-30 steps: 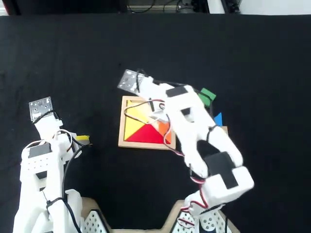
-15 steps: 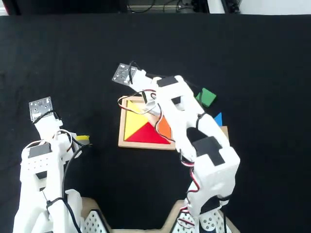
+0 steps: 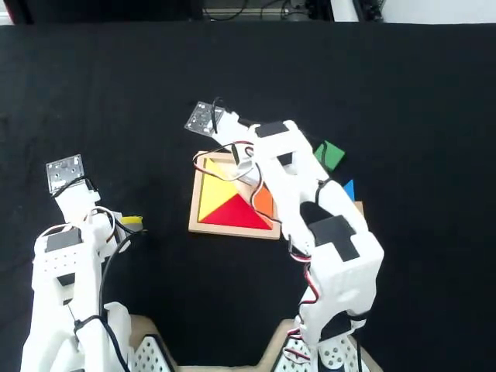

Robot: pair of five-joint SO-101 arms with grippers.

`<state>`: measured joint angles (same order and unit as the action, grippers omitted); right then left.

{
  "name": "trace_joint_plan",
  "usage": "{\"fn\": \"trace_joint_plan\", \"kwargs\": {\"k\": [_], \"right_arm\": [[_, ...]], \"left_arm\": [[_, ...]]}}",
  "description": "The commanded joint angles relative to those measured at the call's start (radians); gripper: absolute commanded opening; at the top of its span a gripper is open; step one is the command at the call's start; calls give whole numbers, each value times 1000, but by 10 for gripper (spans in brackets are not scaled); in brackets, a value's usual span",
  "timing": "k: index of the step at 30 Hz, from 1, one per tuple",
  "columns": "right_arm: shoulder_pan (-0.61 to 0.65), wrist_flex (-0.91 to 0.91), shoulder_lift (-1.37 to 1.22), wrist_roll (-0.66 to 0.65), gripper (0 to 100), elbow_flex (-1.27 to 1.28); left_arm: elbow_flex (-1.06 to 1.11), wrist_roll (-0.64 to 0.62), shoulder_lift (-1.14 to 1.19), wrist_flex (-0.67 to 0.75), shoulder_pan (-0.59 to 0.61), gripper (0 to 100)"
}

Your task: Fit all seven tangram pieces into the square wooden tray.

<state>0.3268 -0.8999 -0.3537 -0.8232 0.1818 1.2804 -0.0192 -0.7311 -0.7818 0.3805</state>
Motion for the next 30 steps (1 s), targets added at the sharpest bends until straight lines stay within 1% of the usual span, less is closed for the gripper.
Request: {"fn": "trace_joint_plan", "kwargs": {"k": [1,11,22,27,30], "right_arm": [[17,-14,56,8,11,-50],[92,-6,-22,6,11,-58],[172,-14,-27,11,11,-56],[176,-15,-27,12,11,-58],[158,-15,-25,12,11,-58]], "left_arm": [[-8,14,-8,5,-12,332],[-8,14,-8,5,-12,332],[-8,14,-8,5,-12,332],[-8,14,-8,5,-12,332],[-8,14,-8,5,-12,332]]}}
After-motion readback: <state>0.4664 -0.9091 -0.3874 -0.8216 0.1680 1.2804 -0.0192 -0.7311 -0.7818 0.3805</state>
